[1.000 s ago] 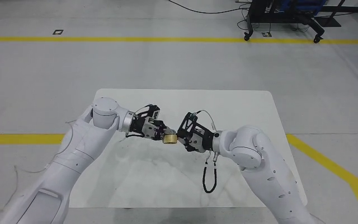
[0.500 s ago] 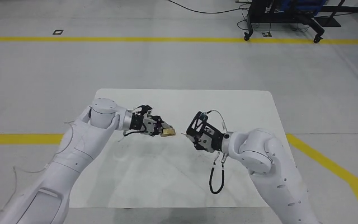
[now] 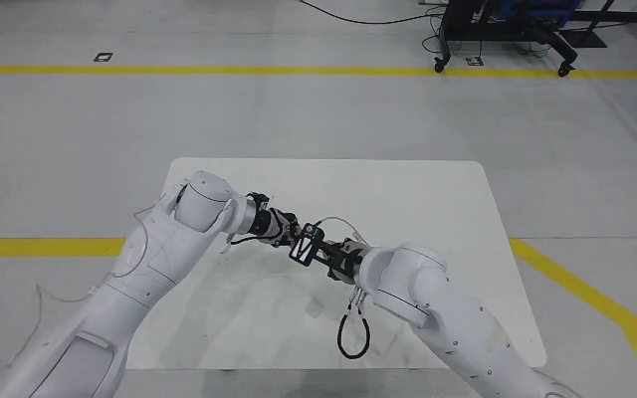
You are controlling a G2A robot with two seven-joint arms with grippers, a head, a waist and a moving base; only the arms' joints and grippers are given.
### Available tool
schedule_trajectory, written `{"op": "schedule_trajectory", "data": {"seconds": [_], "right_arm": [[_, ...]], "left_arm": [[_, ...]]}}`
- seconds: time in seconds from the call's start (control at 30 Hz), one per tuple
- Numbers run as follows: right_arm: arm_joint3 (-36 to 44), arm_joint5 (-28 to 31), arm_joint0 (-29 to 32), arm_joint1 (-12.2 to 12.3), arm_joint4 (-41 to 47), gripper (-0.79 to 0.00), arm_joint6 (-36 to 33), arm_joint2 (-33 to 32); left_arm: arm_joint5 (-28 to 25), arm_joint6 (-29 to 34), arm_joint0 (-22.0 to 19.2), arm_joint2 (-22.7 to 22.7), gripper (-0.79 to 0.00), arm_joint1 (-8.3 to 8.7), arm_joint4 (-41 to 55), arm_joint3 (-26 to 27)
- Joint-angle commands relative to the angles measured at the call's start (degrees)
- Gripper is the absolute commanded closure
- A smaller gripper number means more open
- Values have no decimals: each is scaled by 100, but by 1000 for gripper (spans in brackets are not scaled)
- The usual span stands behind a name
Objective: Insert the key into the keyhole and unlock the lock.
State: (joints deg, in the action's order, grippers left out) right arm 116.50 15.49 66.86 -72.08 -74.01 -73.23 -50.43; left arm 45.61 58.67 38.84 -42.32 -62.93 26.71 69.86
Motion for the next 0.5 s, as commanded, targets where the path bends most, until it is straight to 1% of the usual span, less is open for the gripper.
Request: {"op": "schedule_trajectory", "data": {"seconds": [0.0,0.2,0.47], "right_arm": [[0,-72,-54,-18,-115,0,-59,99],[-83,-280,-211,-85,-515,0,-299,396],[-259,-369,-364,-162,-591,0,-317,542]], "left_arm": [[10,-11,11,-6,0,11,9,24],[29,-29,33,-12,0,47,38,102],[40,-40,56,18,0,69,68,192]]}}
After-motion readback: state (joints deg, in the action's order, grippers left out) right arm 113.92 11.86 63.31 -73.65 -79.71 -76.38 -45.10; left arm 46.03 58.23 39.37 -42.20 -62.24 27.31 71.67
